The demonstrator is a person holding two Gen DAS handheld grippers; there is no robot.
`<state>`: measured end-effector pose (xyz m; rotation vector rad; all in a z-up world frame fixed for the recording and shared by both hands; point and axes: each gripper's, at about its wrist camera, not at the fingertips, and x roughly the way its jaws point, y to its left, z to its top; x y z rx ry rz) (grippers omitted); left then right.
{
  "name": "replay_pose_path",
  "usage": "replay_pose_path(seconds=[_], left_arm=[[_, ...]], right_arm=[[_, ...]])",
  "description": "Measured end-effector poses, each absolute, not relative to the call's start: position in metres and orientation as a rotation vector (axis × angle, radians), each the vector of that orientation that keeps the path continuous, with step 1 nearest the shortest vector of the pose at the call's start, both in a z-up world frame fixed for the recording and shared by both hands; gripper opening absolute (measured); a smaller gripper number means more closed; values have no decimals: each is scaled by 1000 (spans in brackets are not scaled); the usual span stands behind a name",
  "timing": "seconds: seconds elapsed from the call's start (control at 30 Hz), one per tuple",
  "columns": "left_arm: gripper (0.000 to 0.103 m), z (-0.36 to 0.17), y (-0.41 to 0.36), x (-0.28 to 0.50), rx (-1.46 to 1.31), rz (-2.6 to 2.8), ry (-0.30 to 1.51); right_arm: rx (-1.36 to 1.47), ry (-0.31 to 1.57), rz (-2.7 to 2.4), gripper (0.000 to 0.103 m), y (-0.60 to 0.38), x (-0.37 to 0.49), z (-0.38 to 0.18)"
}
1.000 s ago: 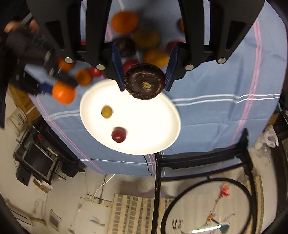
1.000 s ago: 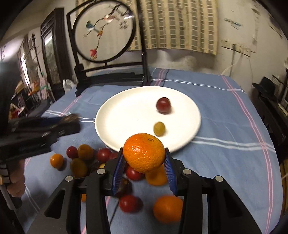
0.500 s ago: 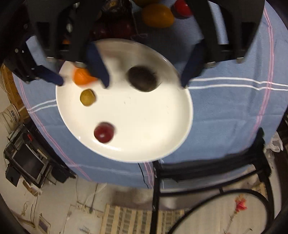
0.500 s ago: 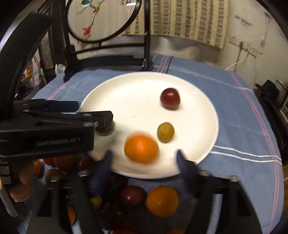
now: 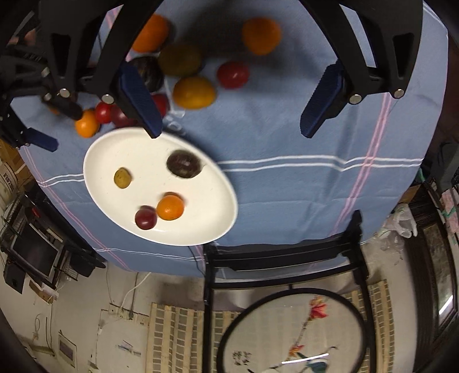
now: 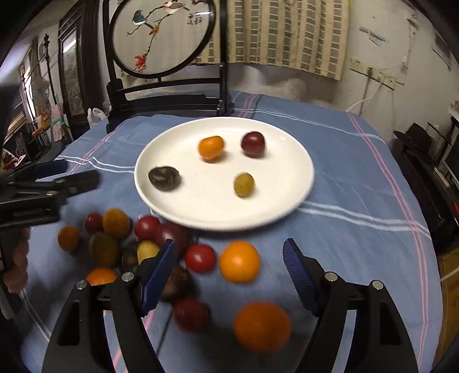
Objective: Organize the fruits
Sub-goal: 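Grasp small orange with left tool while right tool grasps large mandarin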
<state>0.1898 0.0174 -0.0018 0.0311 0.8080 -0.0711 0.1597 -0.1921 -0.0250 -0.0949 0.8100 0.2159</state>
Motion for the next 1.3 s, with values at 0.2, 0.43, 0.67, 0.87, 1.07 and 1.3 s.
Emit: replay_pose_path(seconds=[0.2,0.43,0.67,0.87,1.07,1.3], left_arm=[[96,-11,45,148,-13,-33,827],[96,-29,61,111,-46,-11,857],[96,-42,62,100,-48,-12,890],[96,-51,62,102,-40,-3,911],[96,-55,62,103,-36,3,922],[96,-60,58,110,-16,29,942]], right_arm=[[-64,831,177,79,-216,127,-33],[-24,900,152,79,-231,103,-54],[-24,926,140,79,-230,101,-62],[-19,936,96,78,-232,115,-65],[-35,950,73,56,-225,136,-71],[17,910,129,44,-227,132,-72]])
